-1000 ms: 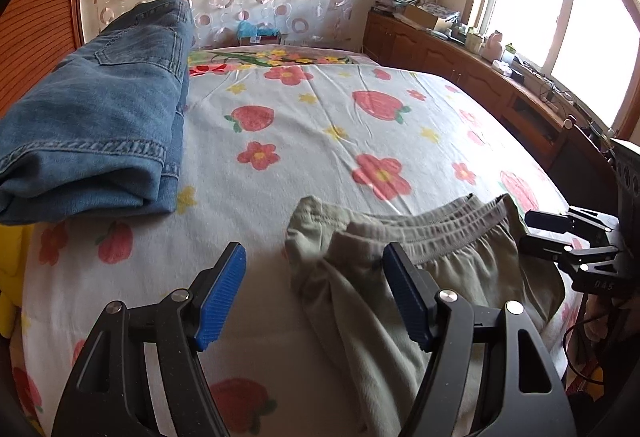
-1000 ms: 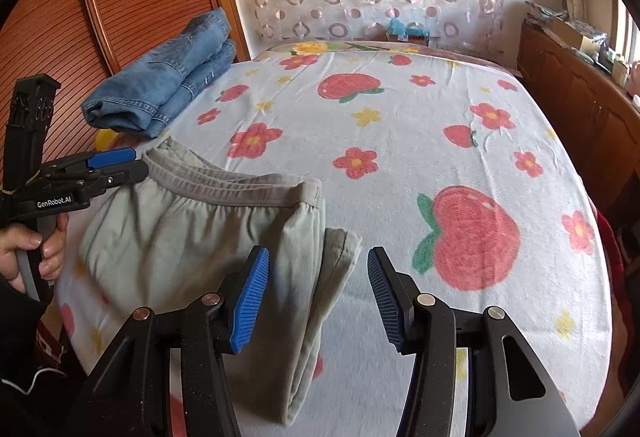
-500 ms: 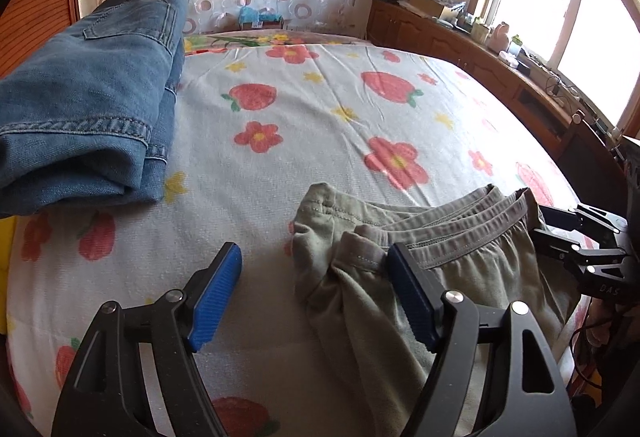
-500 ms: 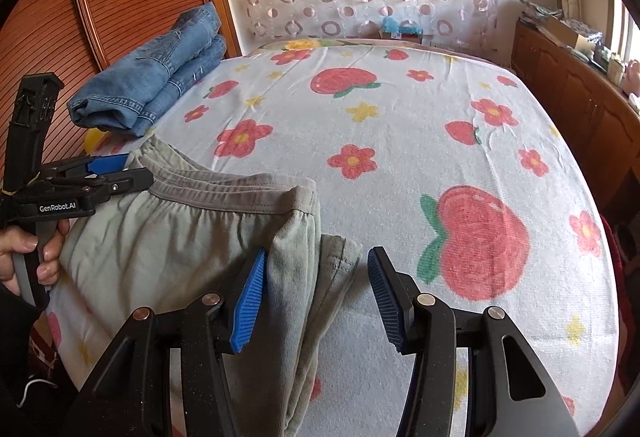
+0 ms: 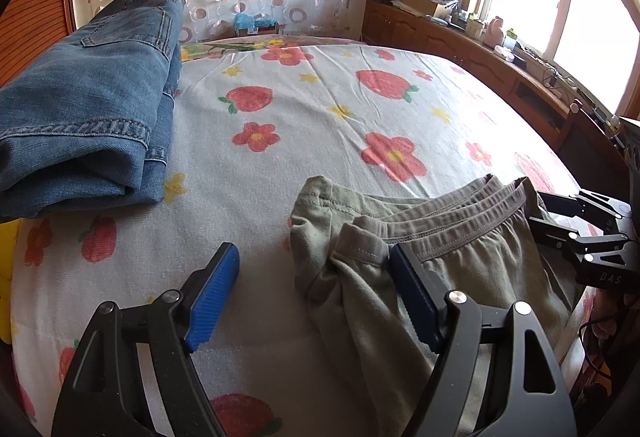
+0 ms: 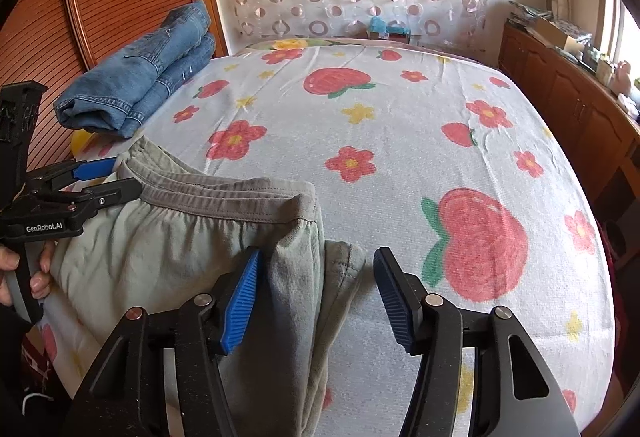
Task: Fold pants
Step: 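Close both grippers on the side edge of the folded khaki pants, then lift the folded pants with both grippers and carry them toward the jeans stack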
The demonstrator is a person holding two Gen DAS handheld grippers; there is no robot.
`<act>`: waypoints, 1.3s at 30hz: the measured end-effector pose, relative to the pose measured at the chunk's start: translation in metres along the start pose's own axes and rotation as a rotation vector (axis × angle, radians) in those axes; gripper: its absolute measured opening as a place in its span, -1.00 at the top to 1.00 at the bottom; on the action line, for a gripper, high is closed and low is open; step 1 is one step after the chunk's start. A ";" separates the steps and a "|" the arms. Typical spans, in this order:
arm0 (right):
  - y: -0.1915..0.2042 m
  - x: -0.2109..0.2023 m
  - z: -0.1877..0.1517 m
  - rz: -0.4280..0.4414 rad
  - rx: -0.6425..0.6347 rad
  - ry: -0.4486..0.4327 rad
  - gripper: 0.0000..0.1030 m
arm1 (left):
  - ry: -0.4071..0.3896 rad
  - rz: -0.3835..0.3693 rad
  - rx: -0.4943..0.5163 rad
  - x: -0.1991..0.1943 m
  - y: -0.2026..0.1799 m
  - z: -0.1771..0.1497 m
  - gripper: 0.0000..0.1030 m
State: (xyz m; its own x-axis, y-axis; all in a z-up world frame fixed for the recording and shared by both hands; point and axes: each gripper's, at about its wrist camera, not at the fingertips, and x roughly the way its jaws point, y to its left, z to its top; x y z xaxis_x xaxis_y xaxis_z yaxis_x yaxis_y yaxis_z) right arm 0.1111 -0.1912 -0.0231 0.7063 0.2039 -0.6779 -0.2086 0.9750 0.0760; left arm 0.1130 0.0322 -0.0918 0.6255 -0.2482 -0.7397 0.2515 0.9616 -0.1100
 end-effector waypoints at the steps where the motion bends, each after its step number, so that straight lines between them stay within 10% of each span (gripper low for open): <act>1: 0.001 0.001 0.000 -0.004 -0.002 0.002 -0.20 | 0.001 0.001 0.000 0.000 0.000 0.000 -0.52; 9: 0.006 0.000 -0.002 -0.014 -0.029 -0.001 -0.23 | 0.008 -0.008 -0.007 -0.001 0.001 0.000 -0.49; 12: 0.006 0.000 -0.004 -0.020 -0.038 -0.005 -0.21 | -0.004 -0.057 -0.040 -0.004 0.003 0.000 -0.15; 23: -0.005 -0.005 -0.007 0.067 -0.018 -0.014 0.60 | -0.030 -0.112 -0.056 -0.009 -0.007 -0.002 0.62; 39: -0.009 -0.049 -0.003 0.112 -0.020 -0.141 0.76 | -0.206 -0.123 -0.026 -0.071 -0.024 0.013 0.70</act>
State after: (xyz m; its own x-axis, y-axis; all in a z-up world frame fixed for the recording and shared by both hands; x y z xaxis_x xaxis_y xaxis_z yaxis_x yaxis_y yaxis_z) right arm 0.0757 -0.2102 0.0072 0.7653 0.3229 -0.5569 -0.3036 0.9439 0.1302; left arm 0.0725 0.0253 -0.0280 0.7297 -0.3797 -0.5686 0.3178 0.9247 -0.2097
